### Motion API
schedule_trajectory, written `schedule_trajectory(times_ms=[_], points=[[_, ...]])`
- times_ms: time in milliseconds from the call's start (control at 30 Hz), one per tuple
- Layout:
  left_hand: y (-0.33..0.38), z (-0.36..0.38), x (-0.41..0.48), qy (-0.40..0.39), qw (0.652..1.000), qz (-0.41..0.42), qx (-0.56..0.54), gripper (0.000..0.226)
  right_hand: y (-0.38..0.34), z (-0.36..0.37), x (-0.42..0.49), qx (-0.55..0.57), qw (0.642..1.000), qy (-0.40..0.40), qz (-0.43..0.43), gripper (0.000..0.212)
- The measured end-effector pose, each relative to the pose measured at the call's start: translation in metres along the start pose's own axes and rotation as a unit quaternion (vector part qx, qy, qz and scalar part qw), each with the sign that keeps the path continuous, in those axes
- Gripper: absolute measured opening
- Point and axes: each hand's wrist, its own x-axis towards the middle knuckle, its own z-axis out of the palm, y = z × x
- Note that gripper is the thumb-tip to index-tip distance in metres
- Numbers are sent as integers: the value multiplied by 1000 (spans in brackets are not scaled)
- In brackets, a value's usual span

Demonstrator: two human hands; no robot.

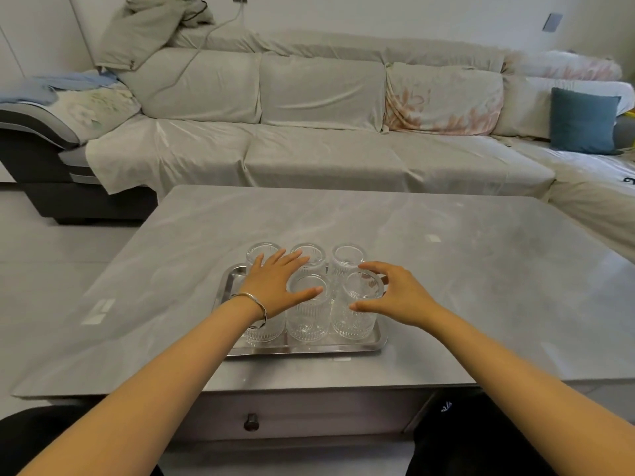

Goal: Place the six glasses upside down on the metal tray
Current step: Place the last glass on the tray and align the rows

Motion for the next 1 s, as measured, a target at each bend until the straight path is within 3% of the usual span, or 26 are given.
schedule_trajectory(times_ms=[300,400,533,600,700,1000], points=[[1,-4,-1,3,1000,0,-27,80,2,14,0,-13,1000,-2,-8,80],[-2,-7,-4,37,999,-6,-34,87,5,16,-1,1,1000,-6,-22,80],[-23,-14,-18,89,987,-36,-127,113,17,16,-3,17,999,-11,-41,109],[-38,-13,-29,64,977,-55,-198,129,25,14,-1,36,998,-55,-9,128],[-54,-7,-41,2,957,-87,-277,141,38,18,1,83,987,-129,44,141],[-67,15,-40,-40,950,-100,-292,146,47,31,19,145,966,-209,40,144]])
